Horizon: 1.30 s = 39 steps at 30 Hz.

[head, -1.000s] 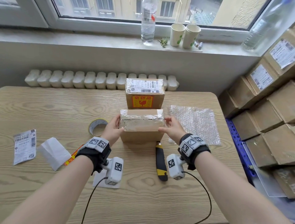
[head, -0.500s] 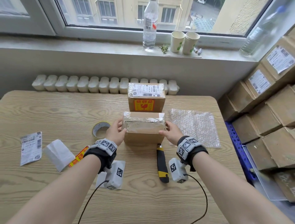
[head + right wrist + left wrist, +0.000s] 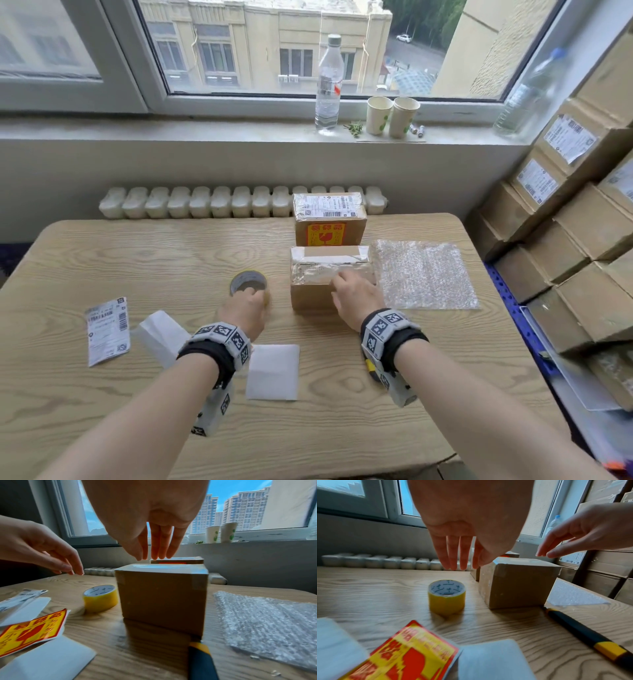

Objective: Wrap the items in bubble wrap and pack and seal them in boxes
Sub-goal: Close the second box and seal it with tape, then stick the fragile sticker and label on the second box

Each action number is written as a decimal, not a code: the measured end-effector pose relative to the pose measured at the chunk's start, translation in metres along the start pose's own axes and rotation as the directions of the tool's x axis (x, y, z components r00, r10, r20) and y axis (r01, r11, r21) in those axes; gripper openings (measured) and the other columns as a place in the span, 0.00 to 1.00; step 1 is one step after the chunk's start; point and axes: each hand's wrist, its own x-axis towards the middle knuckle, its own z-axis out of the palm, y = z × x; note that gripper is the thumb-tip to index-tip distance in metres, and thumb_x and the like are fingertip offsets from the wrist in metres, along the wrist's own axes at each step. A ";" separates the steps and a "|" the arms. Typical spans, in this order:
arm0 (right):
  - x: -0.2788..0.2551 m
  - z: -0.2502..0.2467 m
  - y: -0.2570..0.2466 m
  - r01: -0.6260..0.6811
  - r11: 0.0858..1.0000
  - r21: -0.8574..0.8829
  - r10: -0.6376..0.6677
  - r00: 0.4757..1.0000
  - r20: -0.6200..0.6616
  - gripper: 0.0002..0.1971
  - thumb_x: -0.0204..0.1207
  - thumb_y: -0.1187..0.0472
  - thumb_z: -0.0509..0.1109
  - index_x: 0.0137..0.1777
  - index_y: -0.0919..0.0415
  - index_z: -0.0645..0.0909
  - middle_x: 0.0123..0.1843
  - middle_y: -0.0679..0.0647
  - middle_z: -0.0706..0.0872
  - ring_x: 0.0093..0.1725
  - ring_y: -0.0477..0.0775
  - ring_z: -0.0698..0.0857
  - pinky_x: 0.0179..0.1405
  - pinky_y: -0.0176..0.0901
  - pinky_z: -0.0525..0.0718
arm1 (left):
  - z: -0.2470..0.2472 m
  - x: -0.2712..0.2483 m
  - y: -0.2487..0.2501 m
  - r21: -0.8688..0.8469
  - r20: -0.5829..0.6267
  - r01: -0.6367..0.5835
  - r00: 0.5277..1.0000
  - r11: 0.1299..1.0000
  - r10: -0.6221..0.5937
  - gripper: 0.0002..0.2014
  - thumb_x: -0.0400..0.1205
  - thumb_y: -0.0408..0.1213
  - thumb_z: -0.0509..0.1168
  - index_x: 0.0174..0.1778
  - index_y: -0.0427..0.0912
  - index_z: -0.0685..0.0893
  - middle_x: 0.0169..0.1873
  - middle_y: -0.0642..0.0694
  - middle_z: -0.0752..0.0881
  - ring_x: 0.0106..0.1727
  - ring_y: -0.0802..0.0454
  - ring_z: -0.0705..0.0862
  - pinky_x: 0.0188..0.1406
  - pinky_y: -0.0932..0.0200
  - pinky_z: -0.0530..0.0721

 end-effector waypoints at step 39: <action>0.021 0.155 -0.159 -0.676 0.531 0.510 0.372 0.727 0.576 0.20 0.69 0.61 0.79 0.59 0.67 0.81 0.41 0.51 0.82 0.46 0.50 0.82 0.55 0.45 0.82 | 0.147 -0.106 -0.141 -0.184 -0.010 -0.376 0.925 0.908 0.381 0.23 0.71 0.36 0.59 0.63 0.44 0.83 0.68 0.44 0.81 0.67 0.45 0.81 0.67 0.52 0.77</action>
